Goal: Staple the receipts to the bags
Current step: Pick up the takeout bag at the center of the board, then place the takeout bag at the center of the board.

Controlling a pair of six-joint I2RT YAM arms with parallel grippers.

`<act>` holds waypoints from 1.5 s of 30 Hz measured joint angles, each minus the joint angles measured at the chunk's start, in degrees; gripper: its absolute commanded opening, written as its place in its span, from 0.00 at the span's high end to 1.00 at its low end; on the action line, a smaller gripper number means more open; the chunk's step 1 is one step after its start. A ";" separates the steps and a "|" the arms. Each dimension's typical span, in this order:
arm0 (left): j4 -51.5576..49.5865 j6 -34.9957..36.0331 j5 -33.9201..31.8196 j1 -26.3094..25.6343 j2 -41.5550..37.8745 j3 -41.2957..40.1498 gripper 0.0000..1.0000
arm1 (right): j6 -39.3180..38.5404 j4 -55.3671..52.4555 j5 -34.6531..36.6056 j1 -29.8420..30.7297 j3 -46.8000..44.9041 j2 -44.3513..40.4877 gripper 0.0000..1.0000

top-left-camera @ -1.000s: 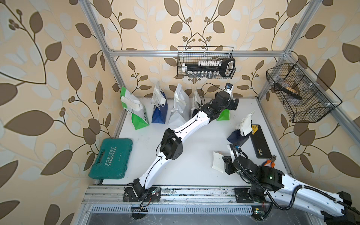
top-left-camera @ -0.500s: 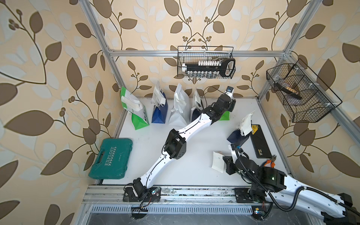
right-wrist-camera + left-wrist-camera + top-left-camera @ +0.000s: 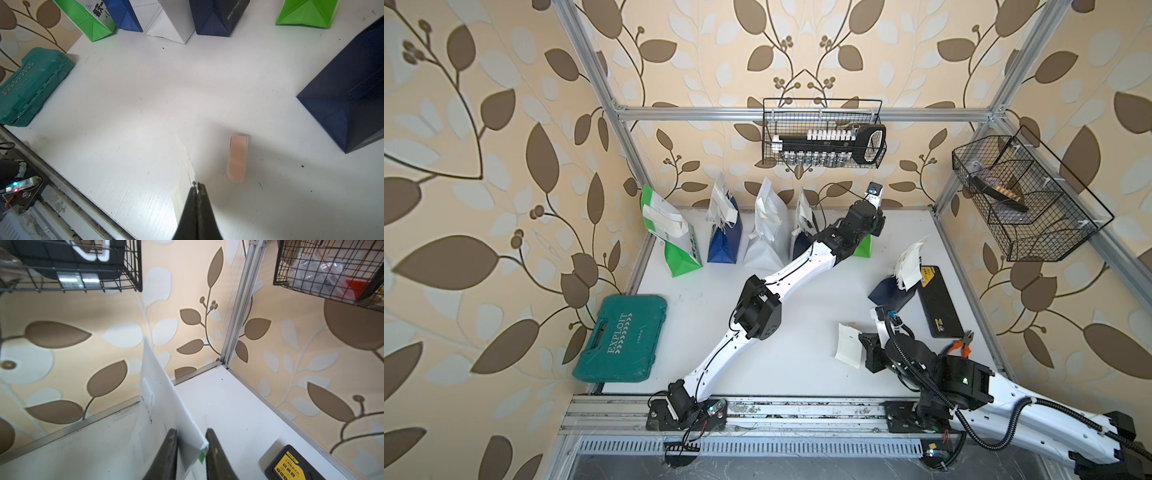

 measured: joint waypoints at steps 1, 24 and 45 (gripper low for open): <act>0.11 0.02 -0.13 0.13 0.00 -0.11 0.86 | -0.02 0.11 0.00 0.00 -0.02 0.15 1.00; 8.52 2.64 2.47 0.72 -13.11 -17.09 1.00 | -0.02 1.77 0.00 0.00 -1.73 0.13 1.00; -6.54 1.09 -1.25 -2.51 -48.19 -48.85 1.00 | -1.60 2.16 -0.26 0.00 -1.27 -1.86 1.00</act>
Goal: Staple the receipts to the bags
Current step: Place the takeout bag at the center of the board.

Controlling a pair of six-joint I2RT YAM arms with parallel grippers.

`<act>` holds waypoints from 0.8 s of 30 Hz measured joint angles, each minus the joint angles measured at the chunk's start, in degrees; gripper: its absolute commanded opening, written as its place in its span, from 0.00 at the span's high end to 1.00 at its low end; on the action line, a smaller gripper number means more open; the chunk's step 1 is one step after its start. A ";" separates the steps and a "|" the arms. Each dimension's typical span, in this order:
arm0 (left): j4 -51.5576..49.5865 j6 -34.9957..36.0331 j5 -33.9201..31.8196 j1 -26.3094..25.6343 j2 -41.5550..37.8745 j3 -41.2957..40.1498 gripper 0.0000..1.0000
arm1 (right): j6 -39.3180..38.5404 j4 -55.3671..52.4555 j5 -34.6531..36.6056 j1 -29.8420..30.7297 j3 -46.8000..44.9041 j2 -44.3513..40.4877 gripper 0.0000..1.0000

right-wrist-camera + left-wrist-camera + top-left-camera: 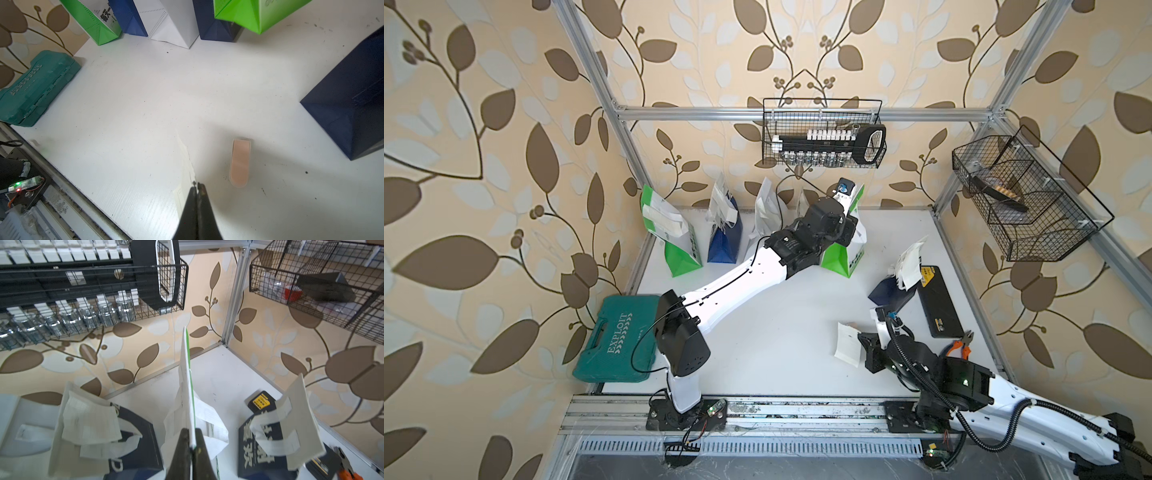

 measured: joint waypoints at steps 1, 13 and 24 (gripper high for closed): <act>-0.44 -0.15 -0.02 -0.35 -1.99 -1.88 1.00 | -0.17 0.13 -0.17 0.00 0.02 -0.20 1.00; -6.47 -1.81 -1.68 -1.44 -29.27 -21.38 1.00 | -5.27 1.16 -6.03 0.00 2.86 -0.42 1.00; -12.63 -1.81 4.66 -1.44 -46.58 -39.06 1.00 | -14.32 0.28 -17.35 0.00 10.95 2.99 1.00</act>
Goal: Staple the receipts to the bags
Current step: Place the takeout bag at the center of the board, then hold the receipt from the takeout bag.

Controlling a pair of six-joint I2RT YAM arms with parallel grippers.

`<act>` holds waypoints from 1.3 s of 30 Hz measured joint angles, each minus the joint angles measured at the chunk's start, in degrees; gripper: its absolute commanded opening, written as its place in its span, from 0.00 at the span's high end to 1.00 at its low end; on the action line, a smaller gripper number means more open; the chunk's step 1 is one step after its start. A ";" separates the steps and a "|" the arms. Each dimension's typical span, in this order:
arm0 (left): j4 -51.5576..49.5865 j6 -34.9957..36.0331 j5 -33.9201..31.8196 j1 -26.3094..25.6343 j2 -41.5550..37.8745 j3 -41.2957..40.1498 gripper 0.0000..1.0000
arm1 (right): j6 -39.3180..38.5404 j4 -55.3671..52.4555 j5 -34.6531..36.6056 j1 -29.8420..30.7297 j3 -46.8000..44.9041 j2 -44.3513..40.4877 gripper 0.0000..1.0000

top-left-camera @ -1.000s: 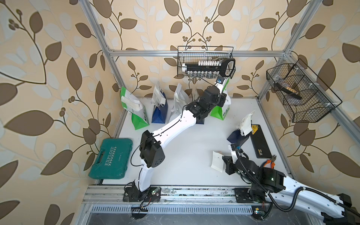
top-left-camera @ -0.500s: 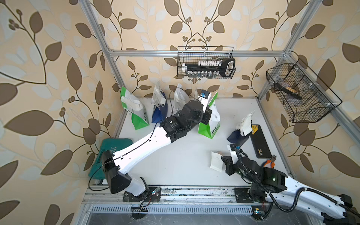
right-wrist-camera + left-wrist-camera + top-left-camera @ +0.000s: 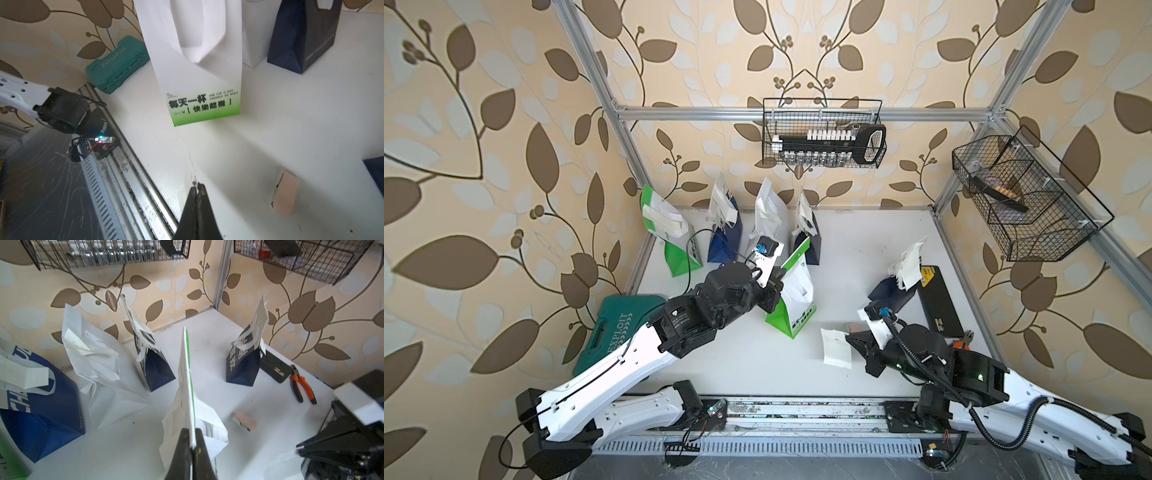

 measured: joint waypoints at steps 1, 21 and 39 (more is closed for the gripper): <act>-0.46 -0.17 0.52 0.00 -1.09 -1.57 1.00 | -0.87 -0.15 -1.38 0.00 0.85 0.15 1.00; 7.78 -3.91 3.87 -0.37 -10.32 -18.27 0.66 | -13.18 6.91 -11.63 -2.01 8.94 13.68 1.00; 0.68 0.22 7.56 -0.39 -4.98 -7.37 0.49 | -17.64 8.24 -34.01 -18.12 19.02 25.29 1.00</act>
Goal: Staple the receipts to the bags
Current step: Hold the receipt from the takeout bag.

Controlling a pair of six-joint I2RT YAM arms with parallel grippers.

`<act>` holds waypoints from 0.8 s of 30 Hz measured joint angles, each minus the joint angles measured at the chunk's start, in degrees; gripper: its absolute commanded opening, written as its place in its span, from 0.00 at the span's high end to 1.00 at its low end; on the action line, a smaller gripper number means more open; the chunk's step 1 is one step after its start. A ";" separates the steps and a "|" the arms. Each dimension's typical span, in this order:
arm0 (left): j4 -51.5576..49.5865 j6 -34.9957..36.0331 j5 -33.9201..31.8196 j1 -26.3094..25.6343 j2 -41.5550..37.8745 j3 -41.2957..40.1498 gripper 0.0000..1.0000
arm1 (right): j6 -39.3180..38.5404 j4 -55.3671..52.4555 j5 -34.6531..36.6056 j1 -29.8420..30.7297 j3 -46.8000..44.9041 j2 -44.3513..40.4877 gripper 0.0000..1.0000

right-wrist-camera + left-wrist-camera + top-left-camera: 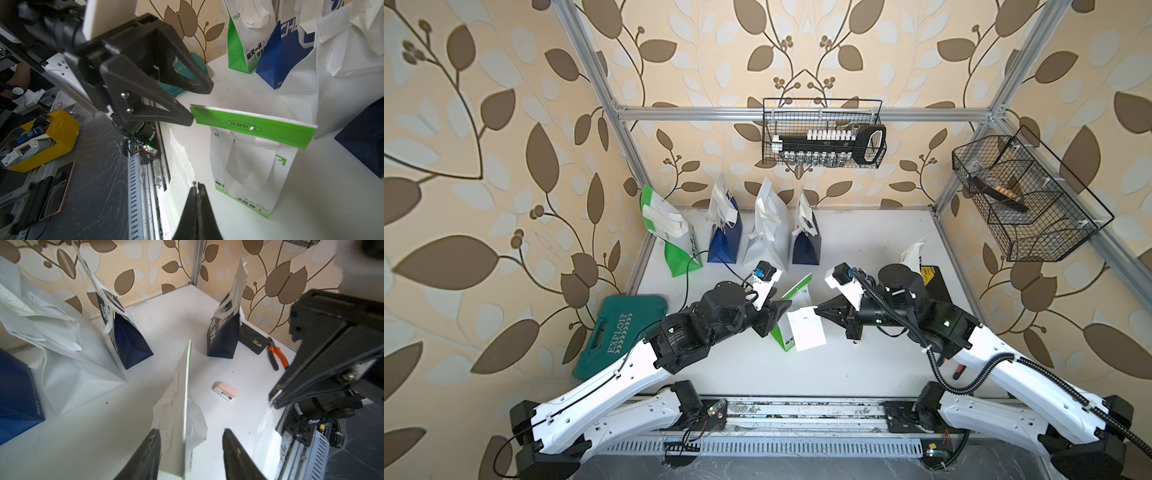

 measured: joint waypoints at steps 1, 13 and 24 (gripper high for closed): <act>-0.81 0.59 0.24 0.00 0.35 1.16 0.48 | -0.24 0.00 -0.79 -0.72 0.04 0.52 1.00; -7.04 5.57 9.11 5.77 5.03 7.10 0.49 | -2.97 -0.59 -6.03 -4.39 3.61 7.06 1.00; -8.52 7.39 12.35 6.19 8.33 8.31 0.54 | -4.92 -0.66 -7.80 -5.44 6.80 10.25 1.00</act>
